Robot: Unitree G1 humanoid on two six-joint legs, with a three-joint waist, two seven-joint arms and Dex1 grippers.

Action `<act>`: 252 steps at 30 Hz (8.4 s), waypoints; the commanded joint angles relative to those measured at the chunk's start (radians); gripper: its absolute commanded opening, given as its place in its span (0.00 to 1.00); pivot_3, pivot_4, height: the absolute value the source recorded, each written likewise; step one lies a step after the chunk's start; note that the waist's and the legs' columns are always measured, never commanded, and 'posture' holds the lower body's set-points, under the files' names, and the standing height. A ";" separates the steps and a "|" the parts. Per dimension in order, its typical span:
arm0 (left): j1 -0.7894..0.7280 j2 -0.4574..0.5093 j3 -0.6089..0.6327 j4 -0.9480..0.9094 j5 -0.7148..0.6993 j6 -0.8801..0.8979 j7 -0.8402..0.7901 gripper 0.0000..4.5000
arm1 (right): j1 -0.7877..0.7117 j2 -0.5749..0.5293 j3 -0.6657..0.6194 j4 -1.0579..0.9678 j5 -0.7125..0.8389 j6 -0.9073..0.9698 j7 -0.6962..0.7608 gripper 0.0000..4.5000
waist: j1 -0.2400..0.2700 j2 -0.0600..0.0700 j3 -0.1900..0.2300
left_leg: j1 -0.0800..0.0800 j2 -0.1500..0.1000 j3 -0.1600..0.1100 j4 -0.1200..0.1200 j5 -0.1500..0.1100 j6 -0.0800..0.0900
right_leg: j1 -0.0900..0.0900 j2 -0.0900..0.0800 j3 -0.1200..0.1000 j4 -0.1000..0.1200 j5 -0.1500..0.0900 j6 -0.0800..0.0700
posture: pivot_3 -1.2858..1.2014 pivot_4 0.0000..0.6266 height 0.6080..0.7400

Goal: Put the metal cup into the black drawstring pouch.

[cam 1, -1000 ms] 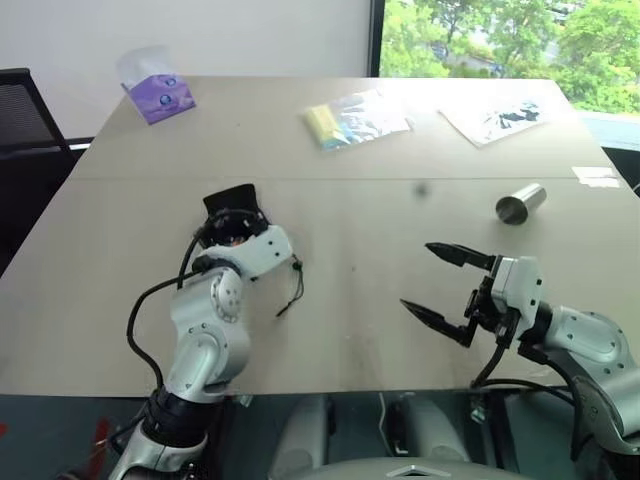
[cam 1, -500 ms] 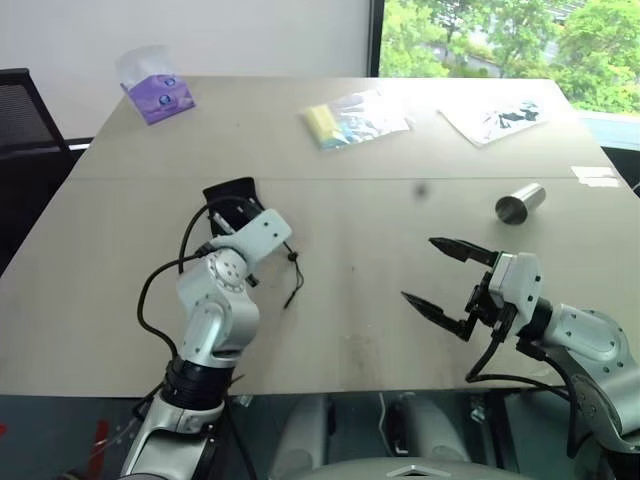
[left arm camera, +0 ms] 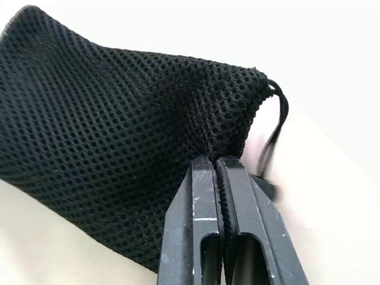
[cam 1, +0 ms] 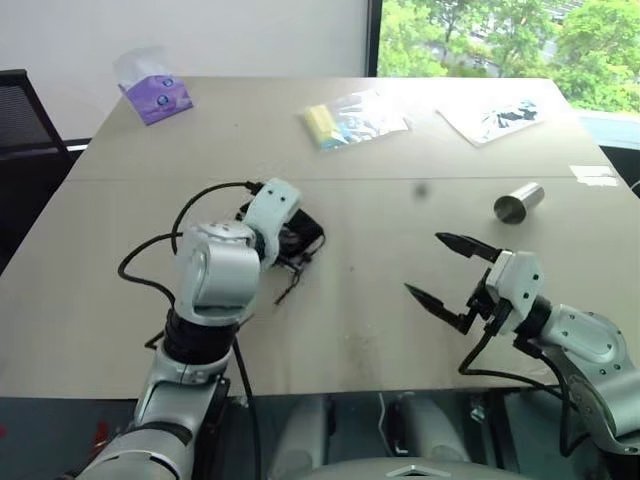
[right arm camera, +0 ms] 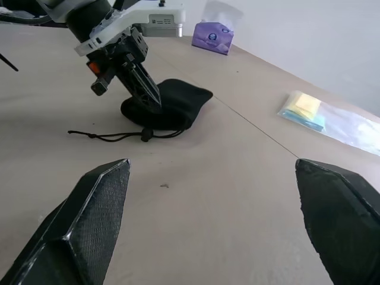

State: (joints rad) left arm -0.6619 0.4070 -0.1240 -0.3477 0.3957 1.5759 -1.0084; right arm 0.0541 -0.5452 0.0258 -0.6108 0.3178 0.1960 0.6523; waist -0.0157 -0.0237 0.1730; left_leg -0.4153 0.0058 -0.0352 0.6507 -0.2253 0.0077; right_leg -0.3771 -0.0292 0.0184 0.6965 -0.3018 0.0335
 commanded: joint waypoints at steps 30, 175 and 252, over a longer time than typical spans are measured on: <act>-0.112 0.074 0.310 0.371 -1.032 0.039 0.386 0.00 | -0.541 -0.096 0.051 0.660 -0.597 0.428 -0.423 1.00 | -0.001 0.000 0.000 | -0.001 -0.001 0.002 -0.001 0.003 -0.005 | -0.003 -0.005 0.005 0.000 0.000 0.000 | 0.52 0.24 1.00; 0.323 0.327 0.507 0.047 -1.614 -0.489 0.512 0.17 | -0.961 0.351 0.239 1.281 -0.598 -0.543 -0.424 0.00 | -0.023 -0.003 0.004 | -0.002 -0.001 0.003 -0.009 0.004 -0.007 | -0.008 -0.007 0.007 -0.001 0.000 -0.001 | 0.52 0.24 1.00; 0.356 0.202 0.377 -0.091 -0.963 -0.785 0.354 1.00 | -0.097 -0.147 -0.327 0.170 -0.007 0.351 0.108 0.99 | -0.019 0.002 0.007 | -0.002 0.001 0.003 -0.007 0.001 -0.002 | -0.006 -0.005 0.008 -0.001 0.000 0.000 | 0.52 0.24 1.00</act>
State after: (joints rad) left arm -0.3329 0.5904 0.1734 -0.3753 -0.5430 0.7788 -0.6831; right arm -0.0726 -0.6712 -0.2169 -0.3487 0.2475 0.5325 0.7256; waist -0.0343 -0.0213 0.1795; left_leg -0.4155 0.0064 -0.0322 0.6433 -0.2245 0.0061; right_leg -0.3808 -0.0341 0.0259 0.6940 -0.3016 0.0333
